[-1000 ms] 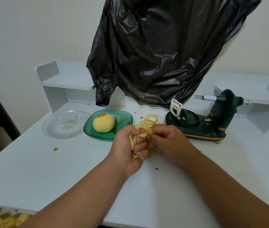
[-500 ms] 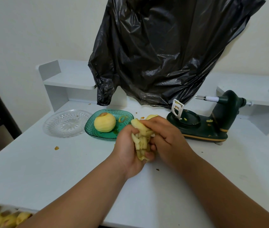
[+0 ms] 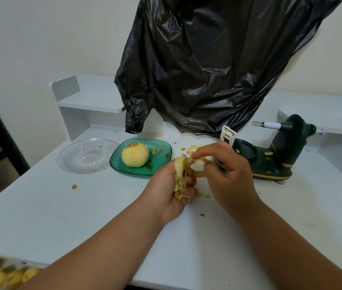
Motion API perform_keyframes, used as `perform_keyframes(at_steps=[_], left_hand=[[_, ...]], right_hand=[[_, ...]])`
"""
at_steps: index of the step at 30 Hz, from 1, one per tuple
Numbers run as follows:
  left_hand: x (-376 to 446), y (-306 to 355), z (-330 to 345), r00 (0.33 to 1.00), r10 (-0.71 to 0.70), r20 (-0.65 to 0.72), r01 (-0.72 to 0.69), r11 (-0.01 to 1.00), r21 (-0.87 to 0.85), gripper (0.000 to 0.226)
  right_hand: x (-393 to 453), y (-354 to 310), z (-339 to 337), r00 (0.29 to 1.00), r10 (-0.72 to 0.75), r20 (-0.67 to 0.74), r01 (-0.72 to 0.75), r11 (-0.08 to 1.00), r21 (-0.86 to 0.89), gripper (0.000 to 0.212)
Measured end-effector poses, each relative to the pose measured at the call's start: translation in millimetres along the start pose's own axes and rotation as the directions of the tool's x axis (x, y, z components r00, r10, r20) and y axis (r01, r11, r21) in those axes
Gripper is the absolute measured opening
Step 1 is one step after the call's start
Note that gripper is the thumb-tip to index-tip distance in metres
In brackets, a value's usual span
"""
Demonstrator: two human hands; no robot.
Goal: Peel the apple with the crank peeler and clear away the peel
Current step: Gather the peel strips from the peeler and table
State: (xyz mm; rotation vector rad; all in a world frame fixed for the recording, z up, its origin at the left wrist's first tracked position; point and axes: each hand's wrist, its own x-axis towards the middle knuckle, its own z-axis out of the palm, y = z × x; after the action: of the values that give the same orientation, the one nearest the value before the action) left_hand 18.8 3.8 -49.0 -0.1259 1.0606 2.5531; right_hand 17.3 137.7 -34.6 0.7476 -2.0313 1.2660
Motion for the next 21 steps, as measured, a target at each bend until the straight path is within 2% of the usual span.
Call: perform_keyframes(at_steps=[2,4,6,8,9,13,17,20,21], left_hand=[[0,0,-1,1.000,-0.001,-0.006,0.001,1.000,-0.002,0.014],[-2,2,0,1.000,-0.011,0.021,0.011,1.000,-0.007,0.020],[-3,3,0,0.998,-0.018,0.053,0.018,1.000,-0.012,0.023],[-4,4,0,0.997,-0.021,0.069,0.022,1.000,-0.014,0.025],[-5,4,-1,0.997,-0.024,0.074,0.025,0.999,-0.026,0.026],[-5,3,-1,0.998,-0.025,0.063,0.029,0.998,-0.064,0.028],[-2,2,-2,1.000,0.004,-0.004,-0.004,0.996,-0.095,0.027],[-1,1,-1,0.999,0.005,-0.044,-0.008,0.998,-0.068,0.021],[-1,0,0,0.999,0.002,-0.046,-0.003,0.999,-0.034,0.018]], right_hand=[[2,6,-1,0.993,0.117,-0.003,-0.116,0.993,0.024,0.043],[1,9,1,0.966,0.210,0.152,-0.211,0.977,-0.011,0.058],[-1,13,5,0.896,0.280,0.344,-0.279,0.959,-0.056,0.069],[-2,15,7,0.825,0.335,0.456,-0.347,0.936,-0.060,0.071],[-1,15,7,0.816,0.332,0.473,-0.352,0.935,-0.047,0.068],[1,13,0,0.834,0.326,0.446,-0.357,0.934,-0.016,0.055],[4,15,-3,0.858,0.387,0.337,-0.416,0.909,0.015,0.024],[7,12,-3,0.875,0.440,0.202,-0.468,0.875,0.124,0.025],[7,11,-3,0.893,0.428,0.141,-0.444,0.890,0.108,0.025]])
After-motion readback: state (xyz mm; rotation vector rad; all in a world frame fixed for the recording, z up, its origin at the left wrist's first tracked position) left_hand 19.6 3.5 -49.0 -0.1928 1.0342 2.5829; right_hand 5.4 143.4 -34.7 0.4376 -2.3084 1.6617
